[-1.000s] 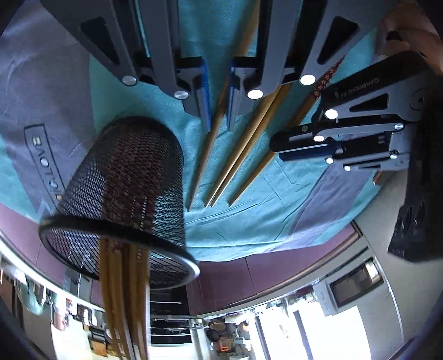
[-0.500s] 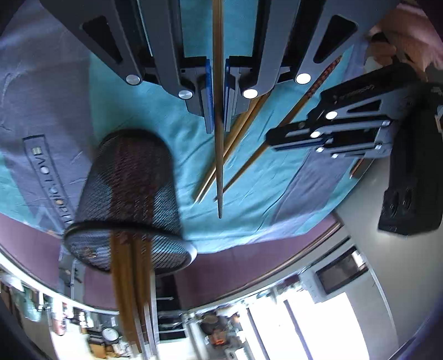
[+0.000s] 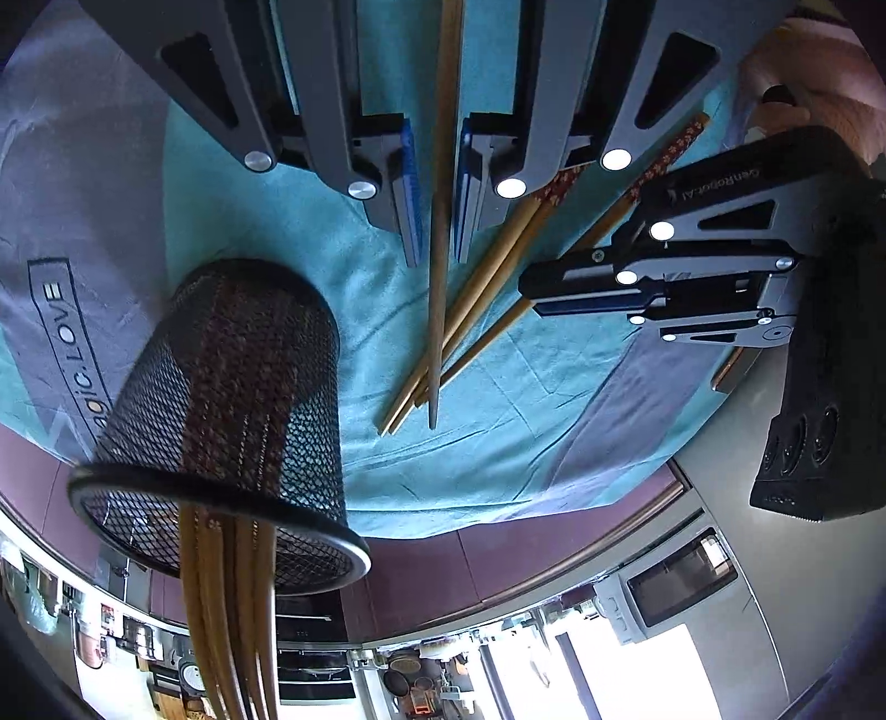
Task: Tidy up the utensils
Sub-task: 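Raise the left tool's chopstick over the mesh cup while the right tool carries its chopstick there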
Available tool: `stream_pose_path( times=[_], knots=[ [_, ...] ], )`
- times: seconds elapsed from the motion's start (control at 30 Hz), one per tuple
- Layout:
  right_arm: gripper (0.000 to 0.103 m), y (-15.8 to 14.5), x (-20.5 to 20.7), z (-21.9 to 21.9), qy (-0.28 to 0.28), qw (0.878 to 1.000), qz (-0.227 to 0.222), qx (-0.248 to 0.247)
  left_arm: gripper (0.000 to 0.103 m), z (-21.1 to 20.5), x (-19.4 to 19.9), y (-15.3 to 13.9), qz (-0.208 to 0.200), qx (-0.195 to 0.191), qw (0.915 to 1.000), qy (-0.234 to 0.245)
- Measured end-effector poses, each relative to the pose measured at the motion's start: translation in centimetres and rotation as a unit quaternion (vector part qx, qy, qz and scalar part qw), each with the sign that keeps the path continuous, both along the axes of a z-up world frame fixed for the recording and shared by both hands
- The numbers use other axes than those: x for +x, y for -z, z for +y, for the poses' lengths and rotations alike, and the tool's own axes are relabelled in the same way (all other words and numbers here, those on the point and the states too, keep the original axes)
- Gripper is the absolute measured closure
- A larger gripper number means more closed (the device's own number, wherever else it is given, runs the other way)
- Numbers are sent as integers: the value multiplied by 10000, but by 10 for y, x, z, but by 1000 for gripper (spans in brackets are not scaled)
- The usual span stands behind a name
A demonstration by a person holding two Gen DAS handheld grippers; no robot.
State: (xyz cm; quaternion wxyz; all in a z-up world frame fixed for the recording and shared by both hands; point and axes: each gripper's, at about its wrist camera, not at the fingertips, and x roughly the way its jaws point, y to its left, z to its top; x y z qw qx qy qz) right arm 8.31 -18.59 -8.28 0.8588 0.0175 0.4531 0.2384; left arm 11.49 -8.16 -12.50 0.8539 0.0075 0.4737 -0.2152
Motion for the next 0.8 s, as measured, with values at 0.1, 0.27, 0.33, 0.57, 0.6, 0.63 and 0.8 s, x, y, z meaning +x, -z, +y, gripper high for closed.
stream_pose_path(
  times=[0.1,0.27,0.33,0.57,0.6,0.63,0.8],
  knots=[
    [92,0,3,3,-33,10000,-15,-2,93,-2,4,0,20,12,10000,28],
    [97,-5,-1,-4,-8,9999,-90,108,95,-1,4,-5,-52,6,10000,-31],
    [97,-12,-5,-8,-4,9996,-206,199,96,0,1,-11,-127,-48,9999,-7],
    [97,-42,-19,-23,-24,9974,-637,349,96,6,-9,-44,-439,-359,9983,90],
    [97,-48,-21,-26,-9,9967,-717,372,96,8,-11,-50,-486,-423,9979,113],
    [97,-51,-23,-29,-3,9963,-766,392,96,9,-12,-57,-548,-497,9972,138],
    [97,-73,-31,-41,54,9929,-1073,510,96,16,-21,-86,-805,-740,9937,241]
  ],
)
